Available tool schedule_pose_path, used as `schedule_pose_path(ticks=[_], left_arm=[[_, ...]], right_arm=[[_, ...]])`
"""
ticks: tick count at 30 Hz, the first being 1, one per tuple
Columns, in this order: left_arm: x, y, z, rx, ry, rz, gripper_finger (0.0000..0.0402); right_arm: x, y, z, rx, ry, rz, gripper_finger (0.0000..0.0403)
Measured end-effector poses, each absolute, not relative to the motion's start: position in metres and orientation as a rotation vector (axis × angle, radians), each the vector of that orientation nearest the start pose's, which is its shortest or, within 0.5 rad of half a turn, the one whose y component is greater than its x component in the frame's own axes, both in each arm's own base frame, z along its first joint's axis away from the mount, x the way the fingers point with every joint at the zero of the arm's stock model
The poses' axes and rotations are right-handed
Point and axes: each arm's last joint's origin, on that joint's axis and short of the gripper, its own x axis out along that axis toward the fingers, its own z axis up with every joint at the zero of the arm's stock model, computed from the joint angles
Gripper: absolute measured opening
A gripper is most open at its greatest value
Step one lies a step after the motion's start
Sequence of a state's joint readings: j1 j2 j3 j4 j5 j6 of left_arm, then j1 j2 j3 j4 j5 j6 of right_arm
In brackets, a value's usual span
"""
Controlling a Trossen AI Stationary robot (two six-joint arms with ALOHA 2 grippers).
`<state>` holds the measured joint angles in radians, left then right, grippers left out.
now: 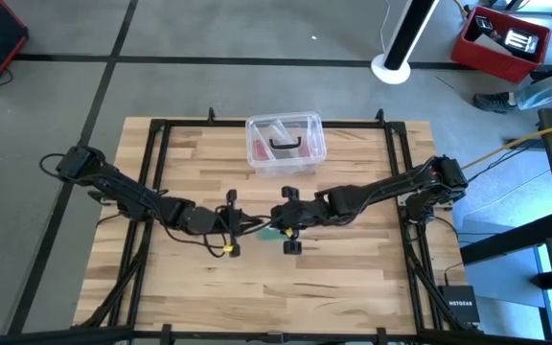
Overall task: Roll bandage
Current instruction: Close the transparent zip lock bag
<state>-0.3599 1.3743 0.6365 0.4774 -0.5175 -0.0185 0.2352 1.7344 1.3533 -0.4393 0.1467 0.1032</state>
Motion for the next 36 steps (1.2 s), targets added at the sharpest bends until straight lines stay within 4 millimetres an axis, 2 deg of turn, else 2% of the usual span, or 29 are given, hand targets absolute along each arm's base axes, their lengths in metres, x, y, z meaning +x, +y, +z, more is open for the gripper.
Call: schedule_pose_path(ticks=[3, 11, 17, 23, 30, 36], left_arm=[[0.266, -0.085, 0.219, 0.092, 0.235, 0.163, 0.0], [0.258, -0.086, 0.23, 0.101, 0.215, 0.182, 0.0001], [0.261, -0.084, 0.227, 0.057, 0.215, 0.199, 0.0005], [0.266, -0.084, 0.215, 0.081, 0.265, 0.172, 0.0054], [0.261, -0.088, 0.226, 0.108, 0.227, 0.116, 0.0124], [0.25, -0.088, 0.238, 0.088, 0.223, 0.082, 0.0147]], right_arm=[[0.367, 0.084, 0.256, -0.059, 0.835, 0.039, 0.003], [0.351, 0.081, 0.243, -0.047, 1.038, 0.013, 0.0031], [0.355, 0.082, 0.245, -0.04, 0.993, 0.017, 0.0031], [0.366, 0.084, 0.253, -0.048, 0.861, 0.04, 0.0031], [0.372, 0.085, 0.259, -0.055, 0.774, 0.054, 0.0031], [0.372, 0.085, 0.259, -0.055, 0.768, 0.052, 0.0031]])
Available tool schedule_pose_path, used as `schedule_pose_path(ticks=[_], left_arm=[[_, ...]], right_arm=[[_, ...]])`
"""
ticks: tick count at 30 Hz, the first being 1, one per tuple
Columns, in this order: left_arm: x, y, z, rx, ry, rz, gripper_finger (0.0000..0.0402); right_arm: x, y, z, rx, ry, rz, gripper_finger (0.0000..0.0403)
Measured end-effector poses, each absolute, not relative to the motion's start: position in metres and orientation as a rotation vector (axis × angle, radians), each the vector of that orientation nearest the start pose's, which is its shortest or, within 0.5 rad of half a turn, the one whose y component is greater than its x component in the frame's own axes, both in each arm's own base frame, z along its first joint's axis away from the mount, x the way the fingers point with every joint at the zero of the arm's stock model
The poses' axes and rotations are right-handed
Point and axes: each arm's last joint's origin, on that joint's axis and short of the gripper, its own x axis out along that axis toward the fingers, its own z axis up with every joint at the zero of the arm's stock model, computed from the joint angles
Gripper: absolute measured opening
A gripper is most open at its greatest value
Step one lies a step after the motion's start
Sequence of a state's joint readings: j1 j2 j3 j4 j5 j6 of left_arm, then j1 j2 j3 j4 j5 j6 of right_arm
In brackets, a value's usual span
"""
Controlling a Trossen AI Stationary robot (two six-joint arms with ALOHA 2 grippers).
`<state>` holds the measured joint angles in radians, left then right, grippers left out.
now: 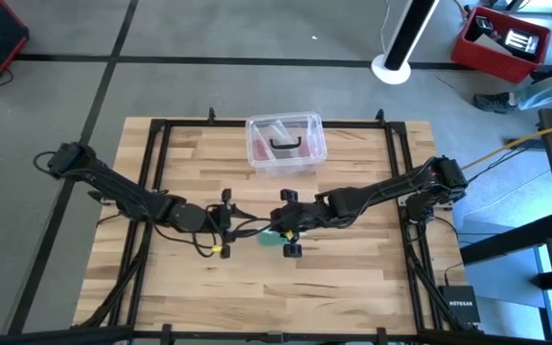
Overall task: Roll bandage
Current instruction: Close the transparent zip lock bag
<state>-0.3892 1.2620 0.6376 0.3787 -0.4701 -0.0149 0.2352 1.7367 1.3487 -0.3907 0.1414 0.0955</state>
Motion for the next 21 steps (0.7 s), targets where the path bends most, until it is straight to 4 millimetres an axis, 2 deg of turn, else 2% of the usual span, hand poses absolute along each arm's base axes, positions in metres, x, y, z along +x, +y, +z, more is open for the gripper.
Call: schedule_pose_path(ticks=[3, 9, 18, 21], left_arm=[[0.248, -0.088, 0.241, 0.065, 0.212, 0.082, 0.015], [0.253, -0.09, 0.229, 0.046, 0.257, 0.09, 0.015], [0.256, -0.089, 0.231, 0.036, 0.227, 0.095, 0.015], [0.256, -0.089, 0.229, 0.04, 0.239, 0.092, 0.0136]], right_arm=[[0.373, 0.085, 0.26, -0.056, 0.753, 0.054, 0.0031], [0.379, 0.087, 0.267, -0.051, 0.664, 0.064, 0.0031], [0.379, 0.087, 0.267, -0.05, 0.658, 0.064, 0.0031], [0.379, 0.087, 0.267, -0.05, 0.658, 0.064, 0.0031]])
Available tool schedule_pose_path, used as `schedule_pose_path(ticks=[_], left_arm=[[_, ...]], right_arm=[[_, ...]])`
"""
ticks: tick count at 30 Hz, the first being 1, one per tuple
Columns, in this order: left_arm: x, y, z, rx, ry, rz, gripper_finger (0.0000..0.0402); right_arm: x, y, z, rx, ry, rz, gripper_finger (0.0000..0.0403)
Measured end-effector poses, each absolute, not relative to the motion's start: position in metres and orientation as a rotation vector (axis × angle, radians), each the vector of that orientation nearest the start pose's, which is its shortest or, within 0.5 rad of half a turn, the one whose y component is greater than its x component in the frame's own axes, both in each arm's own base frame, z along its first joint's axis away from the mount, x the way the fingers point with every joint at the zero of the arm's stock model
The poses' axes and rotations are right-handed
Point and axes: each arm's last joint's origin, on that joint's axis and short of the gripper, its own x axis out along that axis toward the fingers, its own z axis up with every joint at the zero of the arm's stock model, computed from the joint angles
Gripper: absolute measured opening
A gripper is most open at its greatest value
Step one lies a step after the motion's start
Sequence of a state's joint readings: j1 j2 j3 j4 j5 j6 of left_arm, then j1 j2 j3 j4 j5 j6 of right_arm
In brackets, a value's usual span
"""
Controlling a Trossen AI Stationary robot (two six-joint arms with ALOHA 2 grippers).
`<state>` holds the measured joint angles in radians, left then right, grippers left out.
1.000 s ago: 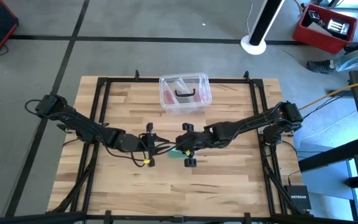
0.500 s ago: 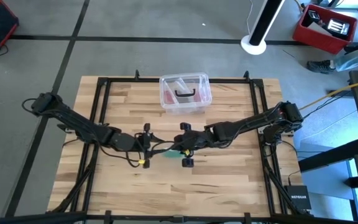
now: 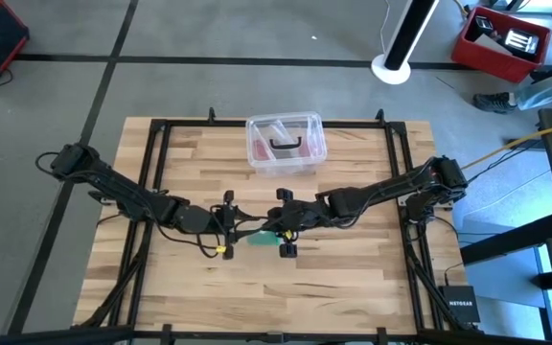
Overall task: Roll bandage
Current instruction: Close the transparent zip lock bag
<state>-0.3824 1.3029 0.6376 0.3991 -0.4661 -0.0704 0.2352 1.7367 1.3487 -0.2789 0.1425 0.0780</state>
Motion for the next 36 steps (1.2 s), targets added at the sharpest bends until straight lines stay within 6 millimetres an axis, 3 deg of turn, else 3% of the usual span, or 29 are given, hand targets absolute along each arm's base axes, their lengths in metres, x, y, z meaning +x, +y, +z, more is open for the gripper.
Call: schedule_pose_path(ticks=[9, 20, 36], left_arm=[[0.257, -0.089, 0.234, 0.068, 0.191, 0.082, 0.0008], [0.255, -0.09, 0.23, 0.116, 0.238, 0.118, 0.0001], [0.242, -0.085, 0.228, 0.106, 0.352, 0.141, 0.0001]], right_arm=[[0.379, 0.087, 0.267, -0.051, 0.659, 0.063, 0.0031], [0.378, 0.085, 0.265, -0.059, 0.688, 0.056, 0.0031], [0.353, 0.081, 0.243, -0.112, 1.024, 0.043, 0.0031]])
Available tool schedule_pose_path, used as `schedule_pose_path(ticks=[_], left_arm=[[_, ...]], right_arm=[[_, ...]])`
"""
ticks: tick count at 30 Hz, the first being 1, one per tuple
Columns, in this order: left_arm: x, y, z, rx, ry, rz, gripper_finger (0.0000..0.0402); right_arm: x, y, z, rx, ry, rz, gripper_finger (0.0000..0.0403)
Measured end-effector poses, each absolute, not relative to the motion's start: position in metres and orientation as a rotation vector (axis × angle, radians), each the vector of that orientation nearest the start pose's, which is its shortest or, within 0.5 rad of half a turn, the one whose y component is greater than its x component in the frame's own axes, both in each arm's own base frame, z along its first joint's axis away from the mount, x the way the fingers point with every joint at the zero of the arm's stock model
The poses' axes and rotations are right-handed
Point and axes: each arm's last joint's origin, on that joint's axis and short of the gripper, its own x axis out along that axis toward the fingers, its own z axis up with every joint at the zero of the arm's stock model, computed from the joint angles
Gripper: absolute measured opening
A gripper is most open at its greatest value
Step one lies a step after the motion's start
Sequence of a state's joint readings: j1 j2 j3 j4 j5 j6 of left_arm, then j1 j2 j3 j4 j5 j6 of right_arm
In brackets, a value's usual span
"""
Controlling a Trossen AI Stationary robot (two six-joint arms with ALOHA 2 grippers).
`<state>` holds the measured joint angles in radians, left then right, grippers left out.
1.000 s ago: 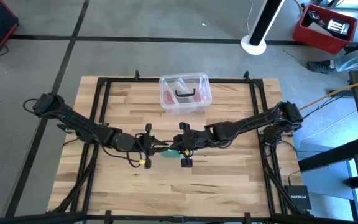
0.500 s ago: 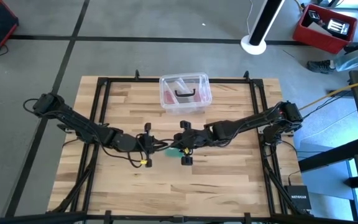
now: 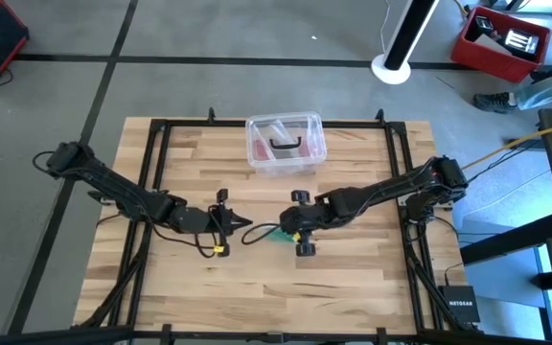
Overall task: Roll bandage
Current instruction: Close the transparent zip lock bag
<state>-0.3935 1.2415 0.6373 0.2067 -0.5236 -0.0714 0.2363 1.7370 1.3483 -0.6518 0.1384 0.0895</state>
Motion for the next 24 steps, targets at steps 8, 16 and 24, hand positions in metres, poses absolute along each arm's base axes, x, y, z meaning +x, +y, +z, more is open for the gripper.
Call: schedule_pose_path(ticks=[8, 16, 24], left_arm=[[0.248, -0.081, 0.237, 0.04, 0.248, 0.13, 0.0011], [0.263, -0.086, 0.243, 0.051, 0.239, 0.049, 0.0105], [0.29, -0.096, 0.241, 0.207, 0.428, 0.048, 0.0164]], right_arm=[[0.355, 0.081, 0.245, -0.095, 0.998, 0.037, 0.0031], [0.365, 0.083, 0.252, -0.086, 0.871, 0.052, 0.0031], [0.368, 0.084, 0.255, -0.092, 0.821, 0.052, 0.0031]])
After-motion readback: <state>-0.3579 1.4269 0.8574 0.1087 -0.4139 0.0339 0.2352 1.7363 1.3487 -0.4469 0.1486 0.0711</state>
